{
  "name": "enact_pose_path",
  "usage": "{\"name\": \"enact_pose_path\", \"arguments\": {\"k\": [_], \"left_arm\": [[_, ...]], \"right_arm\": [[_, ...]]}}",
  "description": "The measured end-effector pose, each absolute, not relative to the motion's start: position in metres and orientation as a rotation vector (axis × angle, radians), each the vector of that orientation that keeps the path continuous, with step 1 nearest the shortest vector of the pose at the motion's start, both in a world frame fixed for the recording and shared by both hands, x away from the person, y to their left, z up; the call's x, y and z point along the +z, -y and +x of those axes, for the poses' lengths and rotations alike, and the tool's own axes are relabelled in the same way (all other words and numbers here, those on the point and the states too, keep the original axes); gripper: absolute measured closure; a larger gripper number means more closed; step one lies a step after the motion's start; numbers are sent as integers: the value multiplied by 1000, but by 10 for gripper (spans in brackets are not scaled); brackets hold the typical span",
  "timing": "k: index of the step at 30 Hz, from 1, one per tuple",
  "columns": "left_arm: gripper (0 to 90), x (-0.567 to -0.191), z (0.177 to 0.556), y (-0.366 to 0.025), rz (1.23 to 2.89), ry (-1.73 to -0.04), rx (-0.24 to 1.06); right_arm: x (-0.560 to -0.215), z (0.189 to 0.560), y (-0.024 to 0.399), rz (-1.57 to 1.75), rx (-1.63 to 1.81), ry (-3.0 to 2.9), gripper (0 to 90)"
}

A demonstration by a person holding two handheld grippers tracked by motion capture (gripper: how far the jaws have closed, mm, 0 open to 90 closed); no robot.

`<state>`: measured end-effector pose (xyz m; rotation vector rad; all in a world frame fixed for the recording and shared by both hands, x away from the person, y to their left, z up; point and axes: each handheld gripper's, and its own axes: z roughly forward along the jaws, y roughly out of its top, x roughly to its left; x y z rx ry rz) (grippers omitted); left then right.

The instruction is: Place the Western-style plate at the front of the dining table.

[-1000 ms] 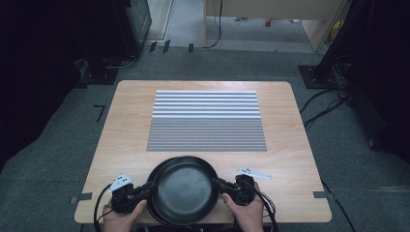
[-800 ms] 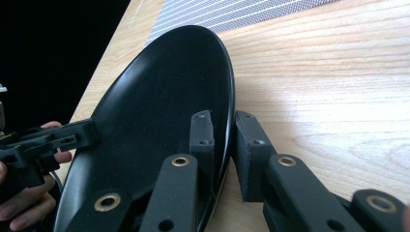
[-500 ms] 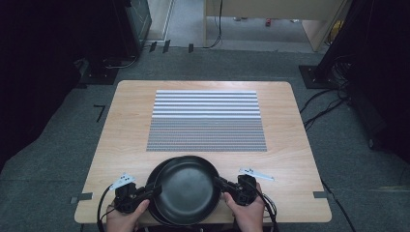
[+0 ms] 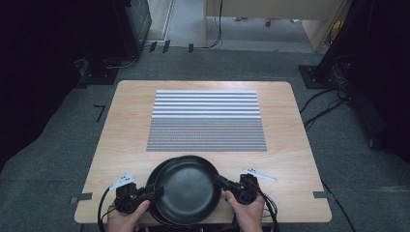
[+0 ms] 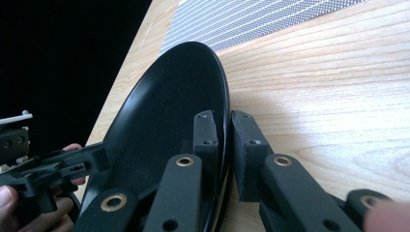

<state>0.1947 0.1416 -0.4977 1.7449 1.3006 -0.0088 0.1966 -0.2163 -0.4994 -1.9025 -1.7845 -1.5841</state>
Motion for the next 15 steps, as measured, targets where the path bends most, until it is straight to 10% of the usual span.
{"name": "enact_pose_path", "arguments": {"k": [15], "left_arm": [[596,-499,195,-143,1731,-1303,-25]], "right_arm": [[-502,198,215,-1889,-1622,1811,803]]}}
